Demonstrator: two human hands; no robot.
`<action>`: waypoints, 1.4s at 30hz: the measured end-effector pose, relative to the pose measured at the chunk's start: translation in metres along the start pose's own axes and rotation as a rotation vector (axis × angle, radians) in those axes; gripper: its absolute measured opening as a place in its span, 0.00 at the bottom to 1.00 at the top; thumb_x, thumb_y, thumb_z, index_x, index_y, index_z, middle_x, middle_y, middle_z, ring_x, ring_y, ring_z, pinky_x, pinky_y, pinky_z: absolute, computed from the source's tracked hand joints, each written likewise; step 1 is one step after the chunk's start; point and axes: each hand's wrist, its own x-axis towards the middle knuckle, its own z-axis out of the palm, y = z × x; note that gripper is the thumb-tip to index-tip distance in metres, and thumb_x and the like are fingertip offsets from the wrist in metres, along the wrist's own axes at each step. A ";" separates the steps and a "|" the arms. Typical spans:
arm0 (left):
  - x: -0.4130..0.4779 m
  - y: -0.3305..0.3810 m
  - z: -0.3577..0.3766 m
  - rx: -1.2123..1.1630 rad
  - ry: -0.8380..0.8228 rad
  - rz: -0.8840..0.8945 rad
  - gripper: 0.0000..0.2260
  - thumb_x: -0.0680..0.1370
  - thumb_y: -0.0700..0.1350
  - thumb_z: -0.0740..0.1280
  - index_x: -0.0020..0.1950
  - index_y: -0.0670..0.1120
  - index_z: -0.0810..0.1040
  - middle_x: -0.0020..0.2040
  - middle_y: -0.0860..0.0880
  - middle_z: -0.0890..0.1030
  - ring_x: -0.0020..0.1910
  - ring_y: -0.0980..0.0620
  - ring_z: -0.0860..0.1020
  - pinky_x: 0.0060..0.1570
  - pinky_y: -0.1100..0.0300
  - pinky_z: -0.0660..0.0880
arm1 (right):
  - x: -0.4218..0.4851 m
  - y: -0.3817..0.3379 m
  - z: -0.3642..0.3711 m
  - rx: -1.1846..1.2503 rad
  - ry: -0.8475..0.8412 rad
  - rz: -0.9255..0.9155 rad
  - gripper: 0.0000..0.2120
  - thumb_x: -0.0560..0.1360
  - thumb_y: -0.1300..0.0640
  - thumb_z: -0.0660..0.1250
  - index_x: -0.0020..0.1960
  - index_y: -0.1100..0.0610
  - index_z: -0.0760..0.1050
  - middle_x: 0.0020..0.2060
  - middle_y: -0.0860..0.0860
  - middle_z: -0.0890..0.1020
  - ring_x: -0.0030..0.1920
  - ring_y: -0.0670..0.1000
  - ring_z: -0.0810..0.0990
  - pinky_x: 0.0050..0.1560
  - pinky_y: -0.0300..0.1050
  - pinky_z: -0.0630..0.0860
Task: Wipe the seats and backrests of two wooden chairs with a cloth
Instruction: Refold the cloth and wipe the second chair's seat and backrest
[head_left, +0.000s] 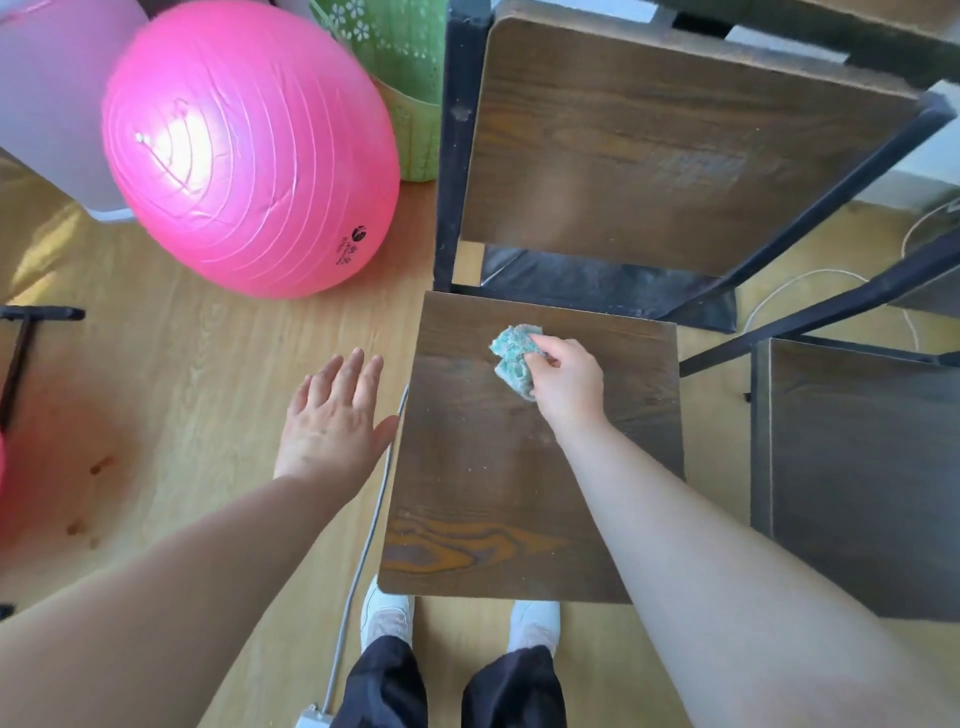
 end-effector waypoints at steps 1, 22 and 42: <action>0.001 0.007 0.000 -0.001 0.000 0.001 0.31 0.81 0.61 0.50 0.80 0.50 0.44 0.80 0.50 0.49 0.78 0.48 0.47 0.76 0.49 0.52 | 0.002 0.013 -0.015 0.000 0.039 0.038 0.13 0.79 0.57 0.64 0.63 0.51 0.79 0.50 0.45 0.76 0.52 0.47 0.77 0.51 0.44 0.81; 0.018 0.035 0.018 0.022 -0.018 -0.030 0.32 0.80 0.61 0.51 0.80 0.50 0.46 0.80 0.49 0.50 0.78 0.47 0.49 0.75 0.48 0.52 | 0.033 0.089 -0.067 -0.157 0.215 0.264 0.19 0.78 0.43 0.64 0.65 0.51 0.76 0.60 0.50 0.76 0.58 0.50 0.78 0.49 0.39 0.78; -0.005 -0.041 0.027 -0.041 -0.006 -0.111 0.34 0.80 0.63 0.54 0.80 0.49 0.46 0.80 0.48 0.50 0.78 0.46 0.50 0.74 0.49 0.56 | 0.001 0.004 0.056 -0.340 0.145 0.009 0.06 0.79 0.57 0.65 0.54 0.54 0.77 0.60 0.52 0.75 0.56 0.52 0.78 0.48 0.39 0.76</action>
